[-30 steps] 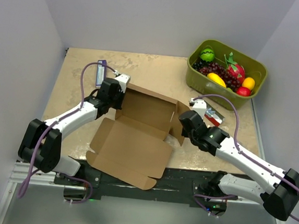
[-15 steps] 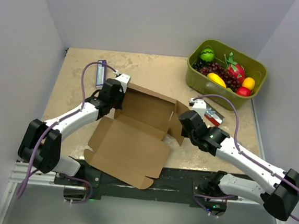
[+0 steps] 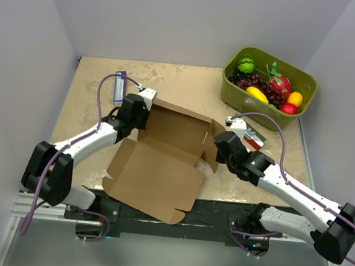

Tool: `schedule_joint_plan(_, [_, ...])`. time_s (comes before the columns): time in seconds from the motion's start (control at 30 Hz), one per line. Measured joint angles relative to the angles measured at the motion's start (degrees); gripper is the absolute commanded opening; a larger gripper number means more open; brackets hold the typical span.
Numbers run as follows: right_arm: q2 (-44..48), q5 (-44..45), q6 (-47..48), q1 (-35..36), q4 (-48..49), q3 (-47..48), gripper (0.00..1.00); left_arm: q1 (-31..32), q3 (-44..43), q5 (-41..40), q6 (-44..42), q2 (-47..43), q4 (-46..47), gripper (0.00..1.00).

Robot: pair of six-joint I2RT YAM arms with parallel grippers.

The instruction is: Fold the paper box

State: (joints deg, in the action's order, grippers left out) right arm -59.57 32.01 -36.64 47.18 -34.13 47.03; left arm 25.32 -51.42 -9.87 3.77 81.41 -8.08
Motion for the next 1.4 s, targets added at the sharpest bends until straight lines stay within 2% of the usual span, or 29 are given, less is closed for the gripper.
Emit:
schedule_joint_plan(0.13, [0.0, 0.0, 0.0, 0.0, -0.1, 0.0, 0.11, 0.3, 1.5, 3.0, 0.8, 0.0, 1.4, 0.00])
schedule_joint_plan(0.2, [0.0, -0.1, 0.1, 0.0, 0.0, 0.0, 0.22, 0.3, 2.1, 3.6, 1.6, 0.0, 1.5, 0.00])
schedule_joint_plan(0.23, [-0.1, -0.2, 0.2, 0.0, 0.3, 0.0, 0.28, 0.3, 2.4, 3.7, 1.9, 0.0, 1.7, 0.00])
schedule_joint_plan(0.27, [-0.2, -0.2, 0.2, 0.0, 0.9, 0.0, 0.40, 0.4, 2.6, 3.7, 2.2, 0.0, 1.7, 0.00])
schedule_joint_plan(0.33, [-0.5, -0.5, 0.2, 0.0, 2.1, 0.3, 0.54, 0.7, 3.0, 3.5, 2.7, 0.0, 2.0, 0.00])
schedule_joint_plan(0.37, [-0.8, -0.7, 0.3, 0.0, 2.6, 0.6, 0.65, 0.8, 3.3, 3.2, 2.8, -0.1, 2.2, 0.00])
schedule_joint_plan(0.47, [-2.0, -1.5, 0.5, 0.0, 4.0, 2.2, 0.76, 1.1, 4.0, 1.7, 3.2, -0.4, 3.1, 0.00])
schedule_joint_plan(0.73, [-1.2, -2.2, 0.9, 0.0, 9.5, 5.8, 0.83, 1.2, 9.7, -5.1, 4.2, -5.5, 13.0, 0.00])
schedule_joint_plan(0.97, [-2.2, -5.2, 1.1, 0.0, 15.5, 10.7, 0.88, 1.2, 11.3, -7.4, 7.6, -3.5, 24.2, 0.00])
schedule_joint_plan(1.1, [-3.1, -6.8, 1.0, 0.0, 18.9, 11.6, 0.88, 1.2, 15.0, -7.5, 8.2, -3.3, 31.4, 0.09])
schedule_joint_plan(1.3, [-3.8, -8.3, 0.7, 0.0, 21.6, 10.1, 0.88, 1.3, 16.0, -6.7, 8.2, -1.5, 33.6, 0.25])
schedule_joint_plan(1.33, [-3.8, -8.6, 0.6, 0.0, 21.8, 9.8, 0.88, 1.4, 16.0, -6.5, 8.3, -1.4, 33.7, 0.32])
schedule_joint_plan(1.4, [-3.8, -8.8, 0.6, 0.0, 21.9, 9.6, 0.88, 1.6, 16.0, -6.2, 8.4, -1.3, 33.7, 0.38])
